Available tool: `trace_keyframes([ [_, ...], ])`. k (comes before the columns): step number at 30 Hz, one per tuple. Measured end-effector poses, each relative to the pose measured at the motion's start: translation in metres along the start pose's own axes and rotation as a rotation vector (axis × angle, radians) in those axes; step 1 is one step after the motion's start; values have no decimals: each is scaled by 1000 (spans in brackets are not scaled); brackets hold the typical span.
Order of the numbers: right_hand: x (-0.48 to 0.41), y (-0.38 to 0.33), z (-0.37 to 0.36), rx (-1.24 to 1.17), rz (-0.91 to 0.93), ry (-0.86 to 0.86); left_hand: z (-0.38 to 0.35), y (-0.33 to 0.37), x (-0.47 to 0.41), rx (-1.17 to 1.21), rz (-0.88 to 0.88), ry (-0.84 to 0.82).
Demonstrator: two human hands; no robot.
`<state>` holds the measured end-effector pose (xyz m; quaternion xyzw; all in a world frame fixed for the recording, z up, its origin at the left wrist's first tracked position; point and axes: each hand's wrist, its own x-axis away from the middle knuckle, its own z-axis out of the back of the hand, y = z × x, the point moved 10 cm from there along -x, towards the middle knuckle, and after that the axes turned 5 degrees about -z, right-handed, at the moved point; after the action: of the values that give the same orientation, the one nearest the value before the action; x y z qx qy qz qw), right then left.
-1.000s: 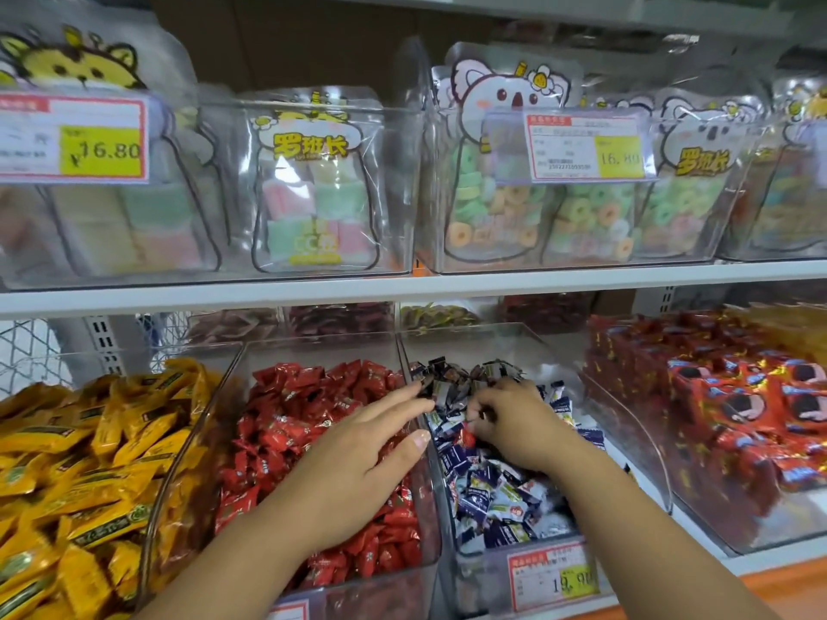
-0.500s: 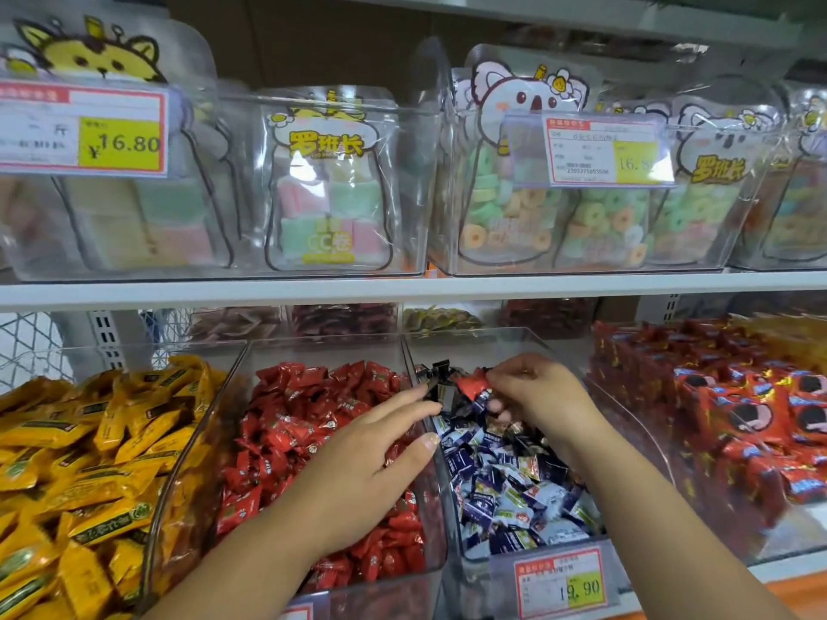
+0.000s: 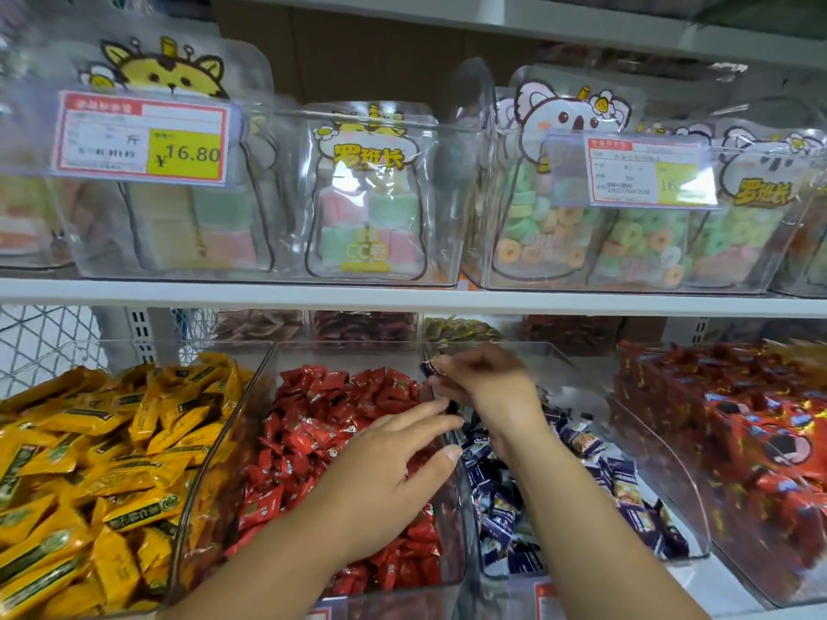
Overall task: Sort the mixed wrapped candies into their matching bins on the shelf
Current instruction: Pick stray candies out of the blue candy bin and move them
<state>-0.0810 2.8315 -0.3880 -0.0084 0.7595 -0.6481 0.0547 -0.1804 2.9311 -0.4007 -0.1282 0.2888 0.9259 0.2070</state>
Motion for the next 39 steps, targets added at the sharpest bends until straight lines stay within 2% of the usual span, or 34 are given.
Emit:
trace_keyframes([
  [2,-4,2,10,4,-8,27,0,0,1,-6,-3,-4],
  [4,-8,-1,33,109,13,94,0,0,1,-10,-3,-7],
  [5,-10,-5,48,250,31,137,0,0,1,-9,-3,-10],
  [7,-9,-14,73,686,56,204,-1,0,0,-5,-4,-16],
  [9,-2,-20,85,1007,77,182,-1,0,0,-6,-7,-21],
  [11,10,-15,66,1078,101,-56,-2,1,-1,-28,-18,-20],
  [13,31,14,30,1105,-30,-422,-1,0,-2,-54,-29,-8],
  [14,38,32,20,1212,-115,-543,-1,-1,-2,-65,-35,1],
  [15,41,48,17,1355,-182,-598,0,-2,-2,-73,-38,9],
  [17,30,63,27,1542,-270,-534,1,-4,-3,-81,-38,12],
  [21,3,41,54,1649,-146,-242,1,-5,-2,-68,-35,23],
  [24,-1,15,78,1475,-45,-151,0,-4,-3,-61,-44,22],
  [26,8,4,83,1353,-61,-208,0,-4,-3,-42,-44,22],
  [28,24,-5,79,1351,-99,-309,0,-5,-4,-37,-46,27],
  [33,75,8,40,1451,-306,-721,1,-3,-5,-39,-66,50],
  [35,77,38,25,1625,-312,-824,2,-2,-5,-45,-69,54],
  [37,67,62,19,1768,-276,-805,1,-2,-5,-39,-69,56],
  [39,53,69,20,1702,-258,-697,1,-3,-5,-24,-61,59],
])
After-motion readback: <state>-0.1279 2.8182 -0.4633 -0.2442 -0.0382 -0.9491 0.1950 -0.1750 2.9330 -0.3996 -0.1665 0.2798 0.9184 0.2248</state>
